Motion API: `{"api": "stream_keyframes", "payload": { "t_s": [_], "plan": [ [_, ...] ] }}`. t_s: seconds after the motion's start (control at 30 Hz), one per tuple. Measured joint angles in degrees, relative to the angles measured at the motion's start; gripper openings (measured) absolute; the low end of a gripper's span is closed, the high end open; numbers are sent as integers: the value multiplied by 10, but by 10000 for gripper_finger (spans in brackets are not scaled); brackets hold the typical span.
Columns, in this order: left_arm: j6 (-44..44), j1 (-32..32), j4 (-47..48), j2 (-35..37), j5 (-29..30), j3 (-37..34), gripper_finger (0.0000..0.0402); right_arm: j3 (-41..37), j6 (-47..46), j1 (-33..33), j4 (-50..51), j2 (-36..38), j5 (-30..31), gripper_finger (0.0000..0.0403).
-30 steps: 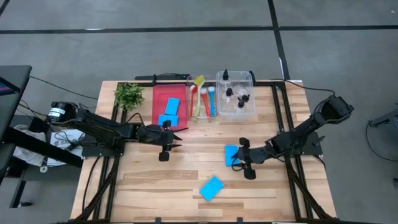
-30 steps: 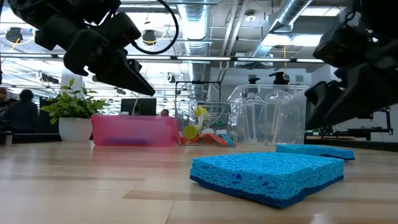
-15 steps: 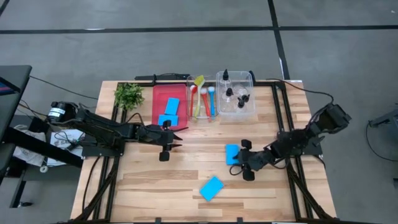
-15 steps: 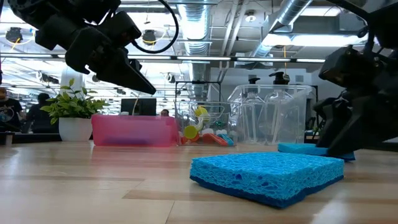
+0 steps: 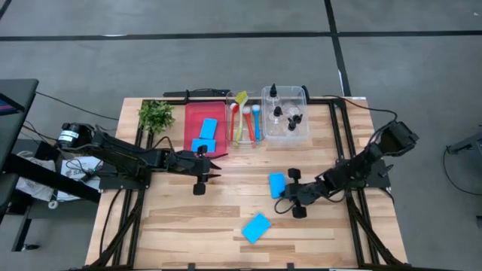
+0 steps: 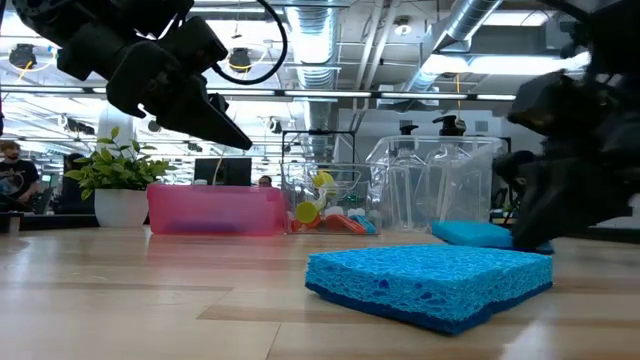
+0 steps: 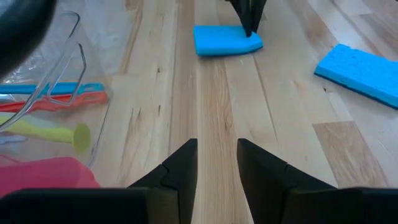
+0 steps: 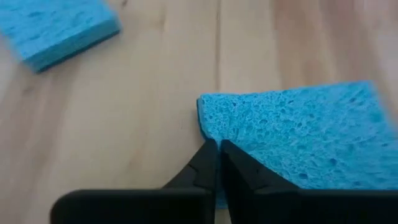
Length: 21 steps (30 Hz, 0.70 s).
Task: Pick & Place Kitchen Sink Supplies
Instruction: Put the top blue sponge into the red bin
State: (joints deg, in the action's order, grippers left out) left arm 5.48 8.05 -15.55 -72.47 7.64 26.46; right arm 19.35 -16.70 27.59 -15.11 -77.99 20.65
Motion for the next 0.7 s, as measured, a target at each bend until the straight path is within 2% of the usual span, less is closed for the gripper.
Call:
{"api": "stream_keyframes", "payload": {
  "t_s": [0.27,0.47,0.7],
  "plan": [
    [-3,0,-42,0,0,0,113,71,173,-1,-16,62,109,2],
    [-44,0,-116,0,0,0,111,141,261,-10,-25,63,110,2],
    [-99,0,-169,0,0,0,111,195,358,-12,-32,25,109,1]
  ]
}}
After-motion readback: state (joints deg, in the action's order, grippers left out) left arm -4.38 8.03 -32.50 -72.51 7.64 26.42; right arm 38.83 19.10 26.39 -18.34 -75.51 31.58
